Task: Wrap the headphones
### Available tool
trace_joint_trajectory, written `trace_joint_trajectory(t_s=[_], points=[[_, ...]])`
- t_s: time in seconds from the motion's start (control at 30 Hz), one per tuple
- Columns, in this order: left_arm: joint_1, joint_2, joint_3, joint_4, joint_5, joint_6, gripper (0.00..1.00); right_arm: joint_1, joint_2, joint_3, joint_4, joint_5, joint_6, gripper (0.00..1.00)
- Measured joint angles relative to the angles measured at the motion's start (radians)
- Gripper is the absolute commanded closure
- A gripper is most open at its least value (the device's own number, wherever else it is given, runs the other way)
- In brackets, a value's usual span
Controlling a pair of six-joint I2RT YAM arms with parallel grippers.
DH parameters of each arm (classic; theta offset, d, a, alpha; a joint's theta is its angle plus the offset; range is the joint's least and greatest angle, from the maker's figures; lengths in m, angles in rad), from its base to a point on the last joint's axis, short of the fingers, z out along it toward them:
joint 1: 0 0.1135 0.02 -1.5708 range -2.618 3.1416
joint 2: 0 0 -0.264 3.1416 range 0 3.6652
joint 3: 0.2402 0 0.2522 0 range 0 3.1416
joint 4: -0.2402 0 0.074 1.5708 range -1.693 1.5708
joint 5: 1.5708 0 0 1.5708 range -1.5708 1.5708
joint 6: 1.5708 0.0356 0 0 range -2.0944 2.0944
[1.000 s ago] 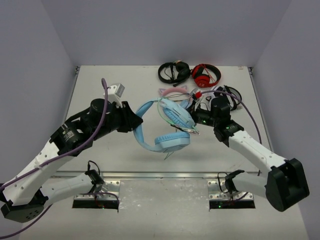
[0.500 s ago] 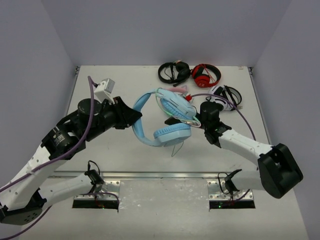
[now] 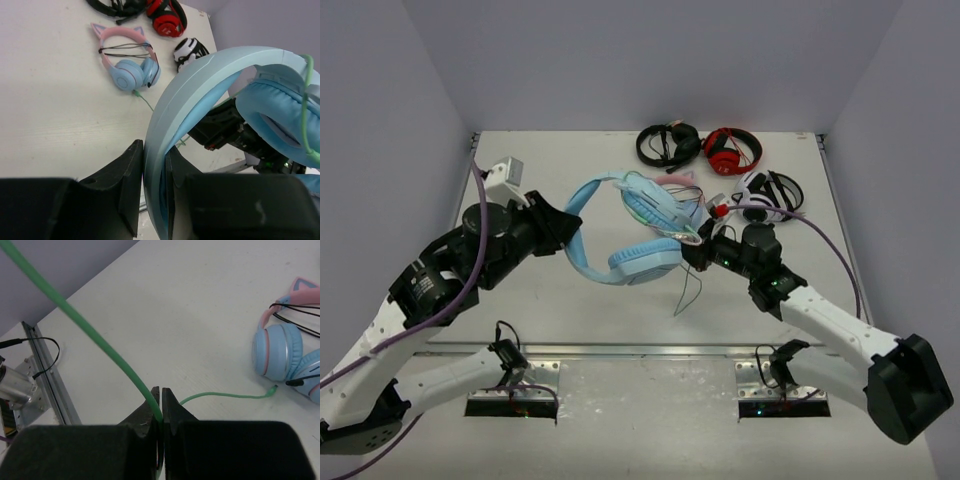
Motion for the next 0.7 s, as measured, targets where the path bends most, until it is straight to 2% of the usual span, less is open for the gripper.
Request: trace_joint_trajectory(t_s=[0.27, 0.5, 0.63, 0.7], points=[[0.0, -0.073, 0.022, -0.018, -0.18, -0.029, 1.0, -0.029, -0.198, 0.006, -0.13, 0.045, 0.001, 0.99], [0.0, -0.162, -0.079, 0.006, -0.222, -0.114, 1.0, -0.021, -0.194, 0.019, -0.151, -0.035, 0.037, 0.99], [0.0, -0.152, -0.089, 0.035, -0.22, -0.142, 1.0, 0.047, -0.154, 0.019, -0.147, -0.063, 0.061, 0.98], [0.0, -0.136, -0.09, 0.063, -0.215, -0.149, 1.0, 0.092, -0.128, 0.02, -0.136, -0.063, 0.07, 0.95]])
